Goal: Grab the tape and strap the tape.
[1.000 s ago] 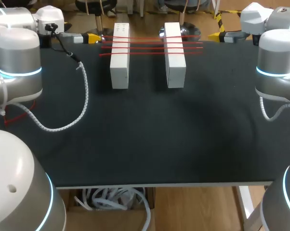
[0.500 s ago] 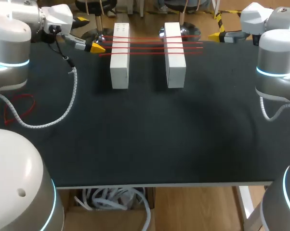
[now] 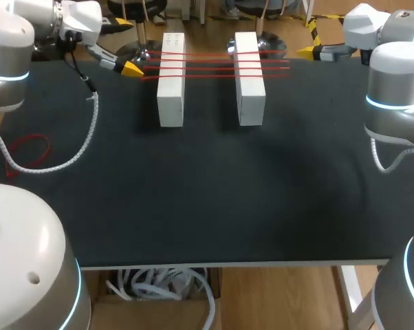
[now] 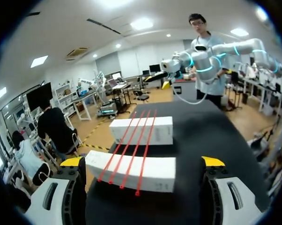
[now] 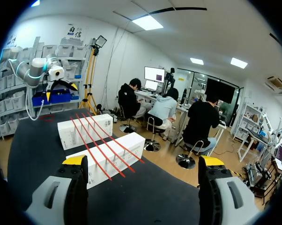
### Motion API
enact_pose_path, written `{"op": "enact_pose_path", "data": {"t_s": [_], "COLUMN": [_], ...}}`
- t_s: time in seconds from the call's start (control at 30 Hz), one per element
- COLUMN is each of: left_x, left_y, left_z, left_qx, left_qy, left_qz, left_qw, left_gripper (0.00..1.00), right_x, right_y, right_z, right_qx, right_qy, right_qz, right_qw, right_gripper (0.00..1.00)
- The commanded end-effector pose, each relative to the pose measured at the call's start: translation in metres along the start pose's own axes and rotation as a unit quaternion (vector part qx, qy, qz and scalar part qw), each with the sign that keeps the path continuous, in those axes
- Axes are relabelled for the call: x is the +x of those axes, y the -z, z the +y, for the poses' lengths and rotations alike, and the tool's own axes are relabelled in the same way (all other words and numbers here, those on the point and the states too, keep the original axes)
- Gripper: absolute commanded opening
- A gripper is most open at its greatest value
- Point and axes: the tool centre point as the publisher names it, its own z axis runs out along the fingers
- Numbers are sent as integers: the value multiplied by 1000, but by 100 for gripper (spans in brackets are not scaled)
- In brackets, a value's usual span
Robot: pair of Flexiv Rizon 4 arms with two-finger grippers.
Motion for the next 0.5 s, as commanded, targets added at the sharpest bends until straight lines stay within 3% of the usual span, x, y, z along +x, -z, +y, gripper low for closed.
{"op": "enact_pose_path", "data": {"t_s": [0.03,0.17,0.2,0.3,0.43,0.47,0.5], "left_x": [-4,-1,0,3,7,8,9], "left_y": [-10,-23,-25,-32,-39,-40,-41], "left_z": [7,10,12,17,24,26,28], "left_qx": [16,30,33,46,57,60,63], "left_qy": [-27,-48,-46,-43,-32,-30,-27], "left_qz": [-4,5,7,8,16,16,19], "left_qw": [1000,998,998,998,998,998,997], "left_gripper": [100,99,85,69,79,70,68], "right_x": [0,0,0,0,0,0,0], "right_y": [1,1,1,1,1,1,1], "right_z": [0,0,0,0,0,0,0], "right_qx": [1,1,1,1,1,1,1], "right_qy": [0,0,0,0,0,0,0], "right_qz": [1,1,1,1,1,1,1], "right_qw": [1000,1000,1000,1000,1000,1000,1000], "right_gripper": [100,100,100,100,100,100,100]}}
